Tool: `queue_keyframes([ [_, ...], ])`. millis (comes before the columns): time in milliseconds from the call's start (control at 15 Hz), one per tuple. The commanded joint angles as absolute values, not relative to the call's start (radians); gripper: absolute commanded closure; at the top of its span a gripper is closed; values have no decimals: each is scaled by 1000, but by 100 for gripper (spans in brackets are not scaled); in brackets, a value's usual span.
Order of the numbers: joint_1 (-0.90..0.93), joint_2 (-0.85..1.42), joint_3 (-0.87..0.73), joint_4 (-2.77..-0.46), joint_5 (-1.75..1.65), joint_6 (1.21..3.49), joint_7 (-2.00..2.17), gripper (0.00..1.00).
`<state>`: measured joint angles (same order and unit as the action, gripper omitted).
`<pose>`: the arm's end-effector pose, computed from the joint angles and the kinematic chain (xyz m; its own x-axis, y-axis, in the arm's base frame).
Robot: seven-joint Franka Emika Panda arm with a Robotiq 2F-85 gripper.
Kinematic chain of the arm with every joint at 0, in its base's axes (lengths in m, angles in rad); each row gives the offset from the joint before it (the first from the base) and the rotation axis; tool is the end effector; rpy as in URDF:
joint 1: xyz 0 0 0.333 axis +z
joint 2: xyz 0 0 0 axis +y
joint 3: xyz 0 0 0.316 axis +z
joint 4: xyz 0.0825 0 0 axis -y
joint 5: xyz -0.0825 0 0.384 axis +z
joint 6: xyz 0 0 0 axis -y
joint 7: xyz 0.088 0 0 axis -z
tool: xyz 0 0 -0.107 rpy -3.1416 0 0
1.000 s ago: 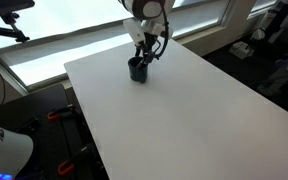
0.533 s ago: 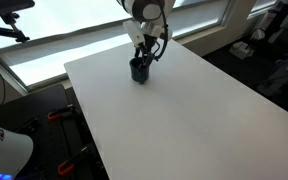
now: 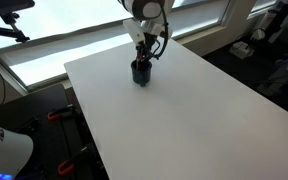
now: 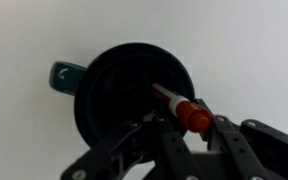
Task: Move the marker to the table
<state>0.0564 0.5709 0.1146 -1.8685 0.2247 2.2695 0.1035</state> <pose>0.6113 0.1085 0.1970 0.9751 -0.0834 -0.2053 -0.1222 -0.9753 -0.1842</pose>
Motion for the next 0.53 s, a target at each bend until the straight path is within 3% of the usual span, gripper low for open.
queue_keyframes([
  [0,52,576,119,-1854,243,2254,78,92],
  [467,49,567,119,-1862,252,2258,85,92],
])
